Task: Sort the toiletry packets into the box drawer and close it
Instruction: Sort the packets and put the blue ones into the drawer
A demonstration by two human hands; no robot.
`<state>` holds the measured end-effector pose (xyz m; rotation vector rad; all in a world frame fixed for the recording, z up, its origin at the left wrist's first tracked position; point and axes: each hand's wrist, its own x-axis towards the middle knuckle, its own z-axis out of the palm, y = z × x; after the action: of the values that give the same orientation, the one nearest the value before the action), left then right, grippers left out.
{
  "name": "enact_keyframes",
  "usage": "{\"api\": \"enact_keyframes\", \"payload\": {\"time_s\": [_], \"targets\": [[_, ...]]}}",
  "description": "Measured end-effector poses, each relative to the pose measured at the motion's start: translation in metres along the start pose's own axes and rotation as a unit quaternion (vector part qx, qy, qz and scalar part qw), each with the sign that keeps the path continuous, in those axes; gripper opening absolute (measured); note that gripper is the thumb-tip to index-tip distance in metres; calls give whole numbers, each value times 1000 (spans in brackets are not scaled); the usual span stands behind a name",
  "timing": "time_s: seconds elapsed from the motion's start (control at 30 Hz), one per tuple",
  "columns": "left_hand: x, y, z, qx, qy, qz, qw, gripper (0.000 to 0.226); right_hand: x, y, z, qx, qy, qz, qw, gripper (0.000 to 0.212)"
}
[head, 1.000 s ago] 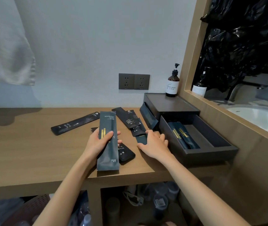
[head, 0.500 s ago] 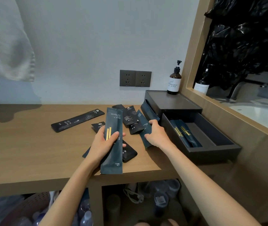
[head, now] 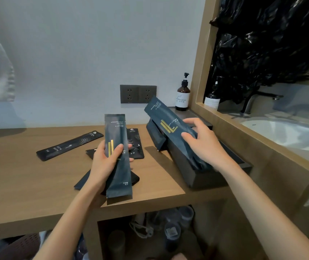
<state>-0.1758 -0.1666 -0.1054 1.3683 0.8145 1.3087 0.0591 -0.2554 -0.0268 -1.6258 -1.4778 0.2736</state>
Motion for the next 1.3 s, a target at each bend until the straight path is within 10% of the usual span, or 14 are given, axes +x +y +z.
{"api": "enact_keyframes", "payload": {"time_s": [0.27, 0.83, 1.3], "targets": [[8, 16, 70, -1, -61, 40, 997, 28, -17, 27, -64, -74, 72, 16, 995, 20], [5, -15, 132, 49, -124, 20, 991, 21, -5, 68, -50, -29, -46, 190, 980, 32], [10, -33, 130, 50, -92, 45, 993, 29, 11, 86, -28, -312, -105, 218, 919, 39]]}}
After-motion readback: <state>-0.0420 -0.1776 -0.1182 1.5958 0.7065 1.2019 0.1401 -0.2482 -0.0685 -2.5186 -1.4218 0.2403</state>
